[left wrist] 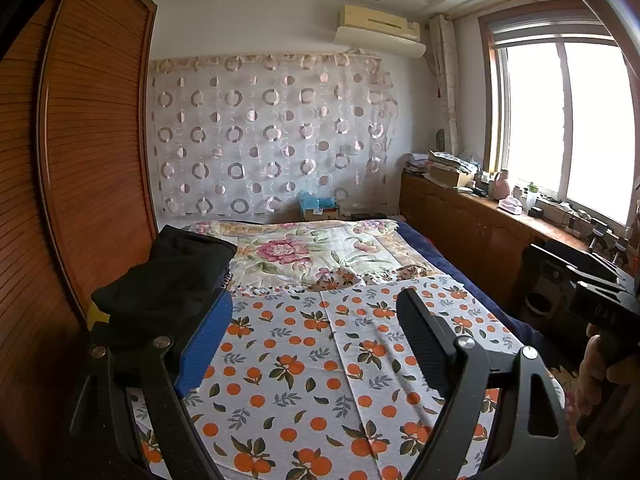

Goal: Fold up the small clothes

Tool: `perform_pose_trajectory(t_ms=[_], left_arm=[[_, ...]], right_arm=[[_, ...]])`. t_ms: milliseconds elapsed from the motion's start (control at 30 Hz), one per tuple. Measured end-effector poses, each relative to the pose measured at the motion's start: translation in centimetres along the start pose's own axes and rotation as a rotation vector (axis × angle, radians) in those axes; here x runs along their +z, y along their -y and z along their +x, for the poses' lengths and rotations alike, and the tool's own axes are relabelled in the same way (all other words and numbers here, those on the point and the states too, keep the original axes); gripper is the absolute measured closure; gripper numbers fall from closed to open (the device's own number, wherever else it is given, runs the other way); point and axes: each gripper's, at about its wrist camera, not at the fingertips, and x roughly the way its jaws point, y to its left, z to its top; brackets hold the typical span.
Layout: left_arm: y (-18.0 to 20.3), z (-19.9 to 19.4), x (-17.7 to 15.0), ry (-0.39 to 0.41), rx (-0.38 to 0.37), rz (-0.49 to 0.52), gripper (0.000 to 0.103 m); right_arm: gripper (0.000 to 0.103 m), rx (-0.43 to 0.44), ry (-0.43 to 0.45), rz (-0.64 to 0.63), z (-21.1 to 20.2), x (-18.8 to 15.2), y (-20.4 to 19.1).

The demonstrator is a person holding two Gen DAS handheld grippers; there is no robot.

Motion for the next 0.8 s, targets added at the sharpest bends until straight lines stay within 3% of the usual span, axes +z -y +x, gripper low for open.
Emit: perform_pose_trajectory(t_ms=[800], left_arm=[[-0.36,-0.92,0.25,0.024,0.010,-0.012,0.019]], right_arm=[[0.025,0.005,-0.001,-0.007,0.38,0.08,0.61]])
